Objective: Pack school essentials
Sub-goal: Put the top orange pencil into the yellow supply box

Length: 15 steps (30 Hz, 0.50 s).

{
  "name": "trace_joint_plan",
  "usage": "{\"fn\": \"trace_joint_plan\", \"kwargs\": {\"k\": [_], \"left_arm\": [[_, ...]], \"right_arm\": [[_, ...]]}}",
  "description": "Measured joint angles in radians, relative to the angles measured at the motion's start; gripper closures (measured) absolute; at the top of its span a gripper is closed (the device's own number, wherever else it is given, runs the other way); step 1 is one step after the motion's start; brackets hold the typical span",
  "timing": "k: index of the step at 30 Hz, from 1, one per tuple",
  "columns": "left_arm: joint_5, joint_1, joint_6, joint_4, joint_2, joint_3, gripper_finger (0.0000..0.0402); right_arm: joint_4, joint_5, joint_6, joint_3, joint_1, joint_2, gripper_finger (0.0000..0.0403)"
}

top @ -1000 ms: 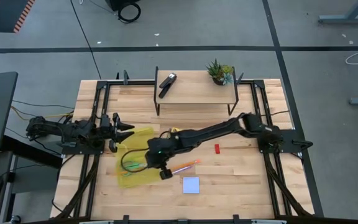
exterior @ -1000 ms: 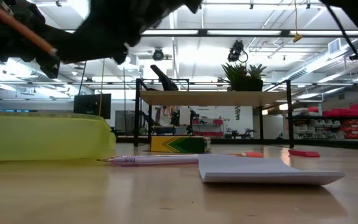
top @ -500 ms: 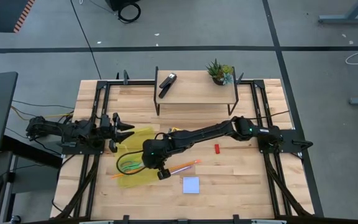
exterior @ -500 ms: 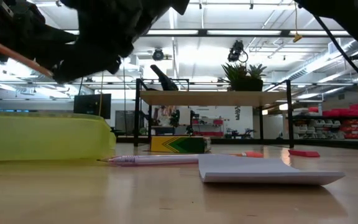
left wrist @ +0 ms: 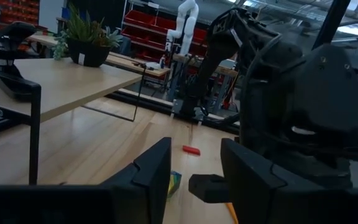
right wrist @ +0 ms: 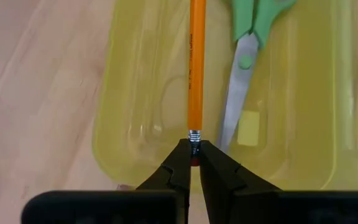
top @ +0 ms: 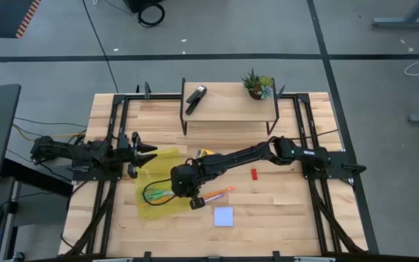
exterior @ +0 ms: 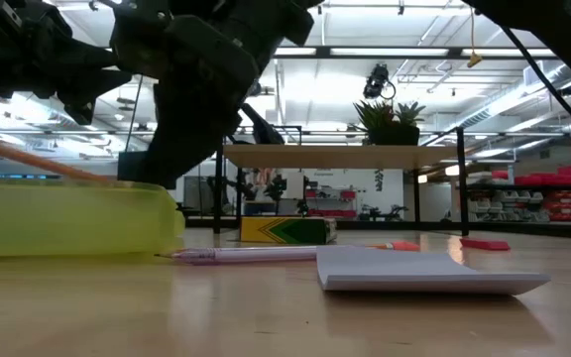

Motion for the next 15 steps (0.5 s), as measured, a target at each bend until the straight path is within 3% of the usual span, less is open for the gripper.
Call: {"fn": "trace_joint_plan", "kwargs": {"k": [15], "left_arm": [[0.0, 0.0, 0.0, 0.0, 0.0, 0.0, 0.0251]], "right_arm": [[0.02, 0.006, 0.0, -0.023, -0.014, -0.002, 0.0372]]}}
